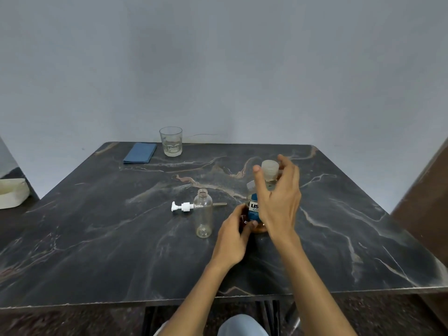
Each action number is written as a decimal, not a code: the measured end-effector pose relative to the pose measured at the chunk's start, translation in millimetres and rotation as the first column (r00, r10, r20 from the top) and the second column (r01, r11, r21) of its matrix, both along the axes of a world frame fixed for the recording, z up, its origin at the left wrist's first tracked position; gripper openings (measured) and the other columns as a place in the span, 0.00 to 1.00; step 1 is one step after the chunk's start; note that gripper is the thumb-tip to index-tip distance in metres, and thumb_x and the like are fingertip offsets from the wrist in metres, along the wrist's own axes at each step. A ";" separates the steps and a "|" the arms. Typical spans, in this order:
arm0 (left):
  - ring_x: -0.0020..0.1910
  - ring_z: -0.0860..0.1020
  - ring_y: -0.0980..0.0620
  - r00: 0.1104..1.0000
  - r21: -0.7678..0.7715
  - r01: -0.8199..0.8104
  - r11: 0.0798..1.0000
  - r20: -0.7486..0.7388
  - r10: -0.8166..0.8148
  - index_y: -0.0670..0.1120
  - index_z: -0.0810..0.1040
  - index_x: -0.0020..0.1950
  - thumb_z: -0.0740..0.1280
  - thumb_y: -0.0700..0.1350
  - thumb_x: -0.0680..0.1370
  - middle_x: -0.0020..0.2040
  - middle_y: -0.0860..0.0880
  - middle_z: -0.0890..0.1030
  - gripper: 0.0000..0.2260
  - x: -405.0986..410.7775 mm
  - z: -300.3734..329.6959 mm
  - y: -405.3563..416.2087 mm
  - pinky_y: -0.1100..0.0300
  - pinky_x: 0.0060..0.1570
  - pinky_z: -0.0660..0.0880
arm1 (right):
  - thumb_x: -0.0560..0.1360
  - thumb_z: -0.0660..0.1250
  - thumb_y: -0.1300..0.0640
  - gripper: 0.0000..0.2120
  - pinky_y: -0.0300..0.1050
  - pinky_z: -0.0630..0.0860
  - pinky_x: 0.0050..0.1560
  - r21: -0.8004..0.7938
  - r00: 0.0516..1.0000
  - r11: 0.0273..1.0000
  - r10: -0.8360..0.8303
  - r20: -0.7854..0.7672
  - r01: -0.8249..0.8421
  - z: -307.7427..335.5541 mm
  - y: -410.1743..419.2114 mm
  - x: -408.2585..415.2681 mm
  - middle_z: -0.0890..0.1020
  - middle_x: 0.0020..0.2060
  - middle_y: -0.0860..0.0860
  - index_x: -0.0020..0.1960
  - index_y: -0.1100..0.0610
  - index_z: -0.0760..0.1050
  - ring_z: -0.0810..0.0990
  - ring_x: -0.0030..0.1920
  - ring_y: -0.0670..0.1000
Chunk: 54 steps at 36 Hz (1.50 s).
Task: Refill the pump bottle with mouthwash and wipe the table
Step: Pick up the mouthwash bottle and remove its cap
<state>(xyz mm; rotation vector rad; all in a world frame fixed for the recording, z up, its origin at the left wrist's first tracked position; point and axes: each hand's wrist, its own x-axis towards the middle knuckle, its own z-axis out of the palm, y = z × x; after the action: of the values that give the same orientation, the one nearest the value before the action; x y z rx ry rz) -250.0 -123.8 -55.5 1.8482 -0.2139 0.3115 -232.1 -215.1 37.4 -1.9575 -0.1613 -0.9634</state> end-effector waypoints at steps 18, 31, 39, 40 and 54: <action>0.59 0.75 0.59 0.999 0.032 -0.027 0.999 -0.016 0.028 0.55 0.69 0.65 0.65 0.47 0.77 0.60 0.56 0.78 0.16 1.0 -1.5 1.2 0.52 0.60 0.74 | 0.76 0.61 0.45 0.12 0.34 0.74 0.46 0.496 0.935 0.802 0.348 0.067 -0.334 30.2 -7.9 3.8 0.80 0.50 0.51 0.51 0.47 0.59 0.80 0.48 0.47; 0.64 0.72 0.56 0.999 0.080 -0.010 0.997 -0.038 0.013 0.52 0.66 0.69 0.64 0.47 0.79 0.65 0.54 0.75 0.19 1.3 -1.8 1.1 0.50 0.63 0.71 | 0.75 0.68 0.55 0.07 0.35 0.79 0.38 0.700 0.974 0.710 0.204 -0.098 -0.078 -18.1 -79.7 -2.4 0.78 0.51 0.54 0.51 0.49 0.73 0.81 0.36 0.43; 0.62 0.73 0.58 0.999 0.078 -0.013 0.997 -0.043 0.017 0.53 0.67 0.68 0.64 0.46 0.78 0.64 0.55 0.76 0.18 0.7 -1.6 0.1 0.51 0.62 0.72 | 0.72 0.71 0.55 0.17 0.47 0.73 0.59 0.311 0.887 0.950 0.166 -0.431 -0.026 -60.3 -98.0 -1.9 0.76 0.58 0.54 0.60 0.48 0.77 0.77 0.53 0.49; 0.62 0.73 0.58 0.999 0.078 -0.013 0.997 -0.044 0.016 0.53 0.67 0.68 0.64 0.46 0.78 0.64 0.54 0.76 0.18 0.7 -1.2 0.1 0.51 0.62 0.72 | 0.72 0.72 0.56 0.18 0.46 0.72 0.60 0.265 0.881 0.964 0.155 -0.448 -0.035 -62.2 -98.4 -1.4 0.76 0.58 0.54 0.61 0.49 0.76 0.76 0.54 0.49; 0.63 0.71 0.61 0.999 0.121 -0.020 0.992 -0.037 0.025 0.53 0.65 0.69 0.63 0.46 0.79 0.65 0.56 0.74 0.19 1.1 -0.8 0.7 0.58 0.63 0.70 | 0.67 0.73 0.61 0.27 0.42 0.73 0.49 0.082 0.844 0.996 0.004 -0.536 0.047 -75.8 -95.4 1.9 0.78 0.50 0.47 0.65 0.57 0.72 0.77 0.44 0.47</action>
<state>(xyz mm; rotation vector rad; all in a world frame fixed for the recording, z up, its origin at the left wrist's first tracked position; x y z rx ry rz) -249.0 -123.1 -56.3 1.9760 -0.1886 0.2832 -230.2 -310.4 -38.4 -2.0666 0.2234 -0.3931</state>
